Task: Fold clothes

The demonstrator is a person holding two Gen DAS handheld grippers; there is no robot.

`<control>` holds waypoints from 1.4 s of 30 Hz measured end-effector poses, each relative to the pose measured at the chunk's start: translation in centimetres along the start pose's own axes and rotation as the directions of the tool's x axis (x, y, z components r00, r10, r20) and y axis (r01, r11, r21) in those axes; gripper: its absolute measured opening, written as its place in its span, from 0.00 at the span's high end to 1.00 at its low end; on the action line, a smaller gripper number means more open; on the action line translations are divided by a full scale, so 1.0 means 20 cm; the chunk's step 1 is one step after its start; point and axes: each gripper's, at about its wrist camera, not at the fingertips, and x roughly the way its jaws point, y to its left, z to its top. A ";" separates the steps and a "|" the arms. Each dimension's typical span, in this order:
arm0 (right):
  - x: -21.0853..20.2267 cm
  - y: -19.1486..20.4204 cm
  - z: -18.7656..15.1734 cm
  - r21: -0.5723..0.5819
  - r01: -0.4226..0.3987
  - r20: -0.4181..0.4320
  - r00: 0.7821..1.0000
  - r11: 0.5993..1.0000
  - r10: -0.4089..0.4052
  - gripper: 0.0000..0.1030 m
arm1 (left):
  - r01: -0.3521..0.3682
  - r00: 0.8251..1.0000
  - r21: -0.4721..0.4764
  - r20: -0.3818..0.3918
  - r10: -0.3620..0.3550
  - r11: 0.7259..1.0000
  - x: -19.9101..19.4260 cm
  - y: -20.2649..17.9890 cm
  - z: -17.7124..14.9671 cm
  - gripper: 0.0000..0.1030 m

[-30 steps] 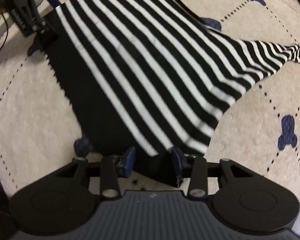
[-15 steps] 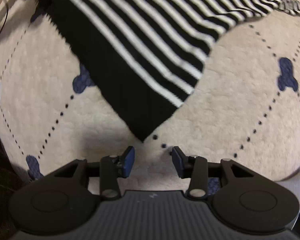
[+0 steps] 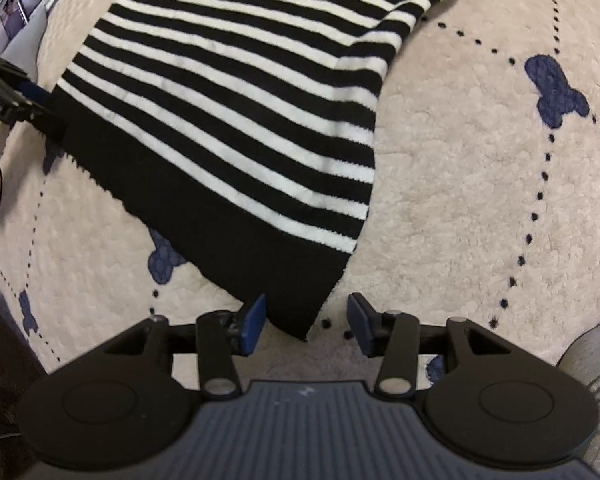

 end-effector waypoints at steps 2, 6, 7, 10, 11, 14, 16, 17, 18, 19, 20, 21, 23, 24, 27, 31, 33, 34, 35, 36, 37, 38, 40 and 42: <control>0.01 0.00 0.00 0.015 -0.004 0.003 1.000 1.000 0.004 0.52 | 0.018 1.000 -0.009 -0.011 -0.018 1.000 -0.01 0.02 0.00 0.67; 0.00 -0.02 0.01 0.071 -0.033 0.032 0.999 0.997 0.031 0.54 | 0.063 0.997 -0.031 -0.035 -0.064 0.998 -0.02 0.05 0.00 0.87; -0.01 -0.02 0.01 0.082 -0.041 0.040 0.998 0.996 0.038 0.56 | 0.069 0.997 -0.029 -0.039 -0.070 0.997 -0.02 0.05 0.00 0.88; 0.01 -0.01 0.02 0.077 -0.025 0.045 0.999 0.997 0.022 0.62 | 0.058 0.997 0.010 -0.046 -0.057 0.998 -0.03 0.03 0.00 0.90; 0.01 -0.01 0.02 0.074 -0.014 0.047 0.999 0.997 0.010 0.64 | 0.054 0.997 0.018 -0.049 -0.053 0.998 -0.03 0.02 0.00 0.90; 0.00 0.00 0.02 0.065 0.005 0.057 0.998 0.998 -0.009 0.88 | 0.035 0.998 0.035 -0.046 -0.033 0.999 -0.01 0.04 -0.01 0.95; -0.02 -0.01 0.03 0.066 -0.007 0.069 0.998 0.998 0.003 0.98 | 0.029 0.999 0.039 -0.042 -0.027 0.999 0.03 0.08 -0.01 0.97; -0.03 0.00 0.03 0.061 -0.007 0.072 0.997 0.998 0.003 0.98 | 0.029 0.999 0.042 -0.040 -0.027 0.999 0.02 0.09 -0.01 0.97; -0.05 0.00 0.03 0.049 -0.002 0.072 0.997 0.999 -0.001 0.98 | 0.029 0.999 0.045 -0.037 -0.027 0.999 0.01 0.09 -0.02 0.97; -0.06 0.01 0.03 0.042 -0.003 0.070 0.998 0.999 0.000 0.98 | 0.031 0.999 0.046 -0.036 -0.030 0.998 0.00 0.09 -0.02 0.98; -0.07 0.01 0.03 0.035 -0.003 0.069 0.998 0.999 0.001 0.98 | 0.033 0.999 0.045 -0.034 -0.032 0.998 -0.01 0.10 -0.02 0.98; -0.09 0.01 0.03 0.027 -0.004 0.069 0.998 1.000 0.002 0.98 | 0.034 0.999 0.044 -0.031 -0.033 0.998 -0.02 0.11 -0.02 0.98; -0.12 0.01 0.03 0.014 -0.003 0.076 0.997 1.000 0.002 0.98 | 0.037 0.999 0.041 -0.028 -0.036 0.998 0.02 0.14 -0.04 0.98; -0.15 0.01 0.03 0.012 -0.003 0.084 0.996 1.000 0.002 0.98 | 0.042 0.999 0.038 -0.028 -0.040 0.998 0.02 0.15 -0.05 0.98; -0.21 -0.01 0.02 0.019 0.007 0.106 0.994 1.000 -0.009 0.98 | 0.056 0.998 0.016 -0.025 -0.056 0.998 0.12 0.15 0.00 0.95; -0.21 -0.06 0.02 0.045 0.037 0.110 0.993 0.998 -0.041 0.98 | 0.053 0.998 -0.024 -0.015 -0.053 0.998 0.14 0.20 -0.01 0.54; -0.14 -0.05 0.01 0.059 0.054 0.091 0.994 0.997 -0.059 0.98 | 0.063 0.998 -0.047 0.002 -0.063 0.997 0.14 0.21 -0.02 0.53; -0.12 -0.04 0.00 0.065 0.054 0.082 0.995 0.996 -0.060 0.98 | 0.071 0.997 -0.056 0.002 -0.071 0.996 0.13 0.22 -0.02 0.53; -0.09 -0.03 0.00 0.075 0.047 0.071 0.996 0.996 -0.053 0.97 | 0.078 0.997 -0.065 0.000 -0.078 0.995 0.13 0.23 -0.02 0.53; -0.06 -0.02 0.00 0.085 0.038 0.063 0.997 0.996 -0.043 0.94 | 0.084 0.996 -0.074 -0.003 -0.085 0.994 0.13 0.24 -0.02 0.52; -0.04 -0.02 0.01 0.095 0.023 0.057 0.998 0.995 -0.029 0.88 | 0.086 0.996 -0.076 -0.007 -0.087 0.993 0.09 0.26 -0.01 0.52; -0.03 -0.01 0.01 0.102 0.015 0.050 0.999 0.995 -0.020 0.86 | 0.084 0.996 -0.080 -0.024 -0.086 0.993 0.11 0.27 -0.01 0.52; -0.01 -0.01 0.00 0.103 0.014 0.038 0.999 0.995 -0.018 0.75 | 0.075 0.996 -0.083 -0.047 -0.079 0.994 0.14 0.27 -0.01 0.52; 0.02 0.00 0.00 0.107 -0.001 0.035 0.999 0.994 -0.003 0.67 | 0.065 0.996 -0.078 -0.048 -0.069 0.995 0.16 0.26 -0.01 0.52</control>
